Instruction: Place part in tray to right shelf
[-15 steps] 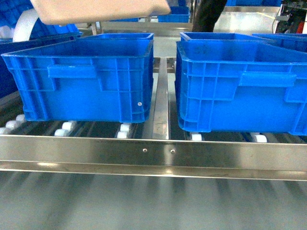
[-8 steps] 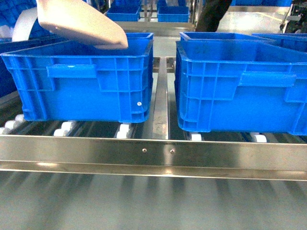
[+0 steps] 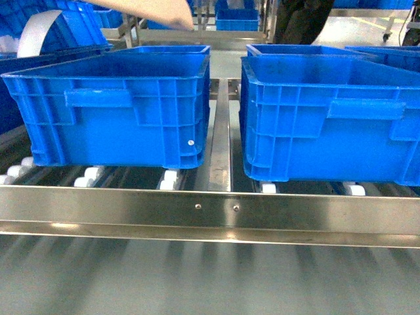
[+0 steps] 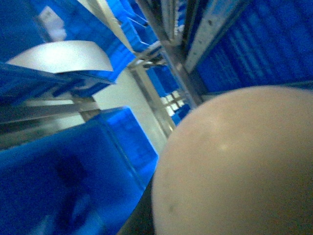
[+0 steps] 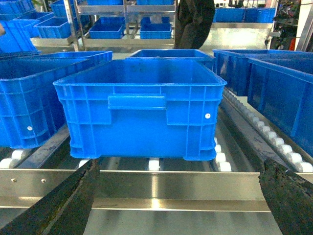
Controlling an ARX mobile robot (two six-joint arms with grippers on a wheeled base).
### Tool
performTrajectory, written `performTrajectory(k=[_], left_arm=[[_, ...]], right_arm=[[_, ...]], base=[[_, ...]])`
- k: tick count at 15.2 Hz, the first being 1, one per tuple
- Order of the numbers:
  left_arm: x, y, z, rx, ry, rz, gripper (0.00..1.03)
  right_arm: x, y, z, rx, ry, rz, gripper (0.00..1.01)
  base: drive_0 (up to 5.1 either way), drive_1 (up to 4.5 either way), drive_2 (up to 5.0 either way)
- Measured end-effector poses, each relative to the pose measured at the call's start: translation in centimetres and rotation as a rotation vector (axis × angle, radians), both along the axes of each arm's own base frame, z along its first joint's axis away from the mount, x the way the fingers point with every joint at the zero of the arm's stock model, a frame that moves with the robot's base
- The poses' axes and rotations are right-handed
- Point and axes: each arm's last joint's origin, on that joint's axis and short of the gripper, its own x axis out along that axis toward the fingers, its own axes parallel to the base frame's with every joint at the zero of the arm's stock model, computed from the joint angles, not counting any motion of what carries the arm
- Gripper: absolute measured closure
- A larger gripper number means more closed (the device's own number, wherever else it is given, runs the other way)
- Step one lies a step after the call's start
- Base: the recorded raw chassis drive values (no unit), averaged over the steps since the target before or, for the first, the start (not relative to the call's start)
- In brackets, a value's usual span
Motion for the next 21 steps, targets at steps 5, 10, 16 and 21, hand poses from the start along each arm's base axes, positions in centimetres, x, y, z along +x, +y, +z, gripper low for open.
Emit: performTrajectory(k=[5,10,16,21], left_arm=[[-10.4,-3.5,-2.9,-0.100,-0.115,-0.254,0.91],[-14.3,-4.8,-8.7,0.009,0.077,-0.311,0.91],[-20.3,-0.3,-13.2,0.972,0.282,-0.272,0.91],[-23.8,1.4,-15.2,1.024,0.284,-0.271,0.91]], right_arm=[[0.0,0.0,0.0,0.000,0.000,0.000,0.03],[0.0,0.0,0.0,0.000,-0.005,0.000,0.08],[-1.0,0.0,-0.3,0.000,-0.015,0.000,0.79],[-1.7,0.0,-0.3,0.000,-0.019,0.000,0.99]], base=[[0.0,0.00,0.0],[0.0,0.00,0.0],[0.0,0.00,0.0],[0.0,0.00,0.0]])
